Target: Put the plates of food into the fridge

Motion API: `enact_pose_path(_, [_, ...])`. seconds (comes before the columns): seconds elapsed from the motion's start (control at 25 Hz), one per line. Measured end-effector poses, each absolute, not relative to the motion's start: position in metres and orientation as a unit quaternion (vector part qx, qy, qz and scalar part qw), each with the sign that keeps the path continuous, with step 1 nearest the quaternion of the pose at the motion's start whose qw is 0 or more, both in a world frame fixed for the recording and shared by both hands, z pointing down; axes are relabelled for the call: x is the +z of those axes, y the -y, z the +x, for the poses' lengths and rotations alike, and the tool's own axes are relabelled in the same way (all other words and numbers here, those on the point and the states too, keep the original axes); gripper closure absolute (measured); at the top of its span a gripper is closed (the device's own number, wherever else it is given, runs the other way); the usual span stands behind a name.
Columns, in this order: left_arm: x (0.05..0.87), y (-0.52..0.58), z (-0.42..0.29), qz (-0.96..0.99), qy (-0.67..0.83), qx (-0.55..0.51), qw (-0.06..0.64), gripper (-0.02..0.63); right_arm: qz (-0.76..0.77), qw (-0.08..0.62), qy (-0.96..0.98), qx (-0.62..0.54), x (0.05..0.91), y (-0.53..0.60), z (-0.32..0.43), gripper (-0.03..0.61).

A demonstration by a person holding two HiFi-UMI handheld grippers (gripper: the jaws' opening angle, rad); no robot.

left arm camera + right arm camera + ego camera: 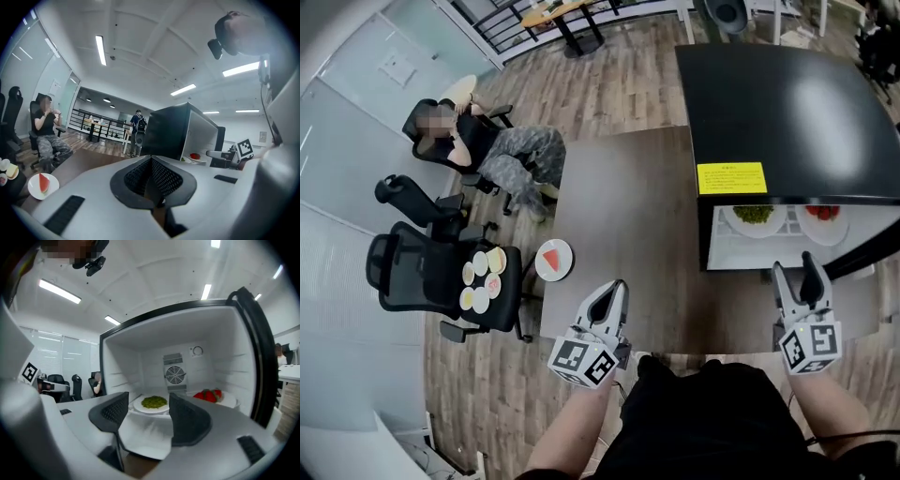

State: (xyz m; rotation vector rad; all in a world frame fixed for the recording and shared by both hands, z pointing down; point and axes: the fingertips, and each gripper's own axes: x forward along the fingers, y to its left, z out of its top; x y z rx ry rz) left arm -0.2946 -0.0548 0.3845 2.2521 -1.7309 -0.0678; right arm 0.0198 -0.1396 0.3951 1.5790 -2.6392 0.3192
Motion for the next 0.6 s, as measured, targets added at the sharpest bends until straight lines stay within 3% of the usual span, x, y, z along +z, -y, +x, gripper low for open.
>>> enact_pose_path(0.6, [0.389, 0.014, -0.438, 0.746, 0.645, -0.040, 0.162, 0.607, 0.370, 0.061, 0.924, 0.078, 0.393, 0.094, -0.195, 0.302])
